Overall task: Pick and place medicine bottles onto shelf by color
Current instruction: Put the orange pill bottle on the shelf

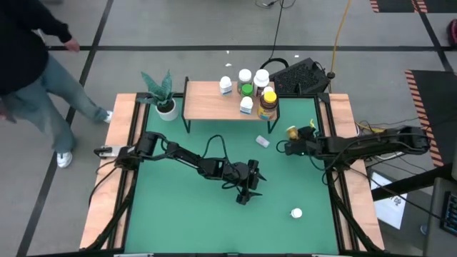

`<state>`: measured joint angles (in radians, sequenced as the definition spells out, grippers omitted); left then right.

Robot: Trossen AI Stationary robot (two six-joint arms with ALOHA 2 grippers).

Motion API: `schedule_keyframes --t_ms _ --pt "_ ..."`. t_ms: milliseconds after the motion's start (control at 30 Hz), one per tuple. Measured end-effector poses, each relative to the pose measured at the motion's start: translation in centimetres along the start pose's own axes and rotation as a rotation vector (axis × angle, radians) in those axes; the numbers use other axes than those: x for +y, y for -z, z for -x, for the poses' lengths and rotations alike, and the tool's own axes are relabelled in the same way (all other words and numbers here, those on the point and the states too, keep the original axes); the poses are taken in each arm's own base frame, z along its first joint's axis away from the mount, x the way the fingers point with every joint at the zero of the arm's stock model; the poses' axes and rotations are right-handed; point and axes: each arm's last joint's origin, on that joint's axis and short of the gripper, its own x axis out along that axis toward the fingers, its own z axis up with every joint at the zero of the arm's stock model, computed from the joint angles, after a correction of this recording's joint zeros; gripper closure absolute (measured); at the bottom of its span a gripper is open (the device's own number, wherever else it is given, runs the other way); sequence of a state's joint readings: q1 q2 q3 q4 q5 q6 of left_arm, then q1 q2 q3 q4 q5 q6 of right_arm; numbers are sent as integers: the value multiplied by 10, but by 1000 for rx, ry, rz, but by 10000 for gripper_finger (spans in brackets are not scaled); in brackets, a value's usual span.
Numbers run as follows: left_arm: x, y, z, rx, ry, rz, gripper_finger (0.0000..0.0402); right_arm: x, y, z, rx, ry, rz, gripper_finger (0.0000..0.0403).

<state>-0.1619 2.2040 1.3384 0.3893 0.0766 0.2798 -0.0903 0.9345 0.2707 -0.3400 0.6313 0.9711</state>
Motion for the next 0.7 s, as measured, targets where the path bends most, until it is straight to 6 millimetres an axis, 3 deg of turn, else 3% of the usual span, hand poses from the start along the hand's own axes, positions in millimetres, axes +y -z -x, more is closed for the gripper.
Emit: schedule_keyframes --t_ms 167,400,567,700 --pt "0 1 0 7 2 1 105 7 3 12 -24 -114 68 239" --pt "-2 -1 3 22 11 0 105 28 15 39 -70 -406 215 239" --pt "2 -23 17 -21 -1 4 105 45 22 63 -176 -652 397 239" --pt "6 -41 33 -41 -6 16 105 51 25 75 -239 -754 470 239"
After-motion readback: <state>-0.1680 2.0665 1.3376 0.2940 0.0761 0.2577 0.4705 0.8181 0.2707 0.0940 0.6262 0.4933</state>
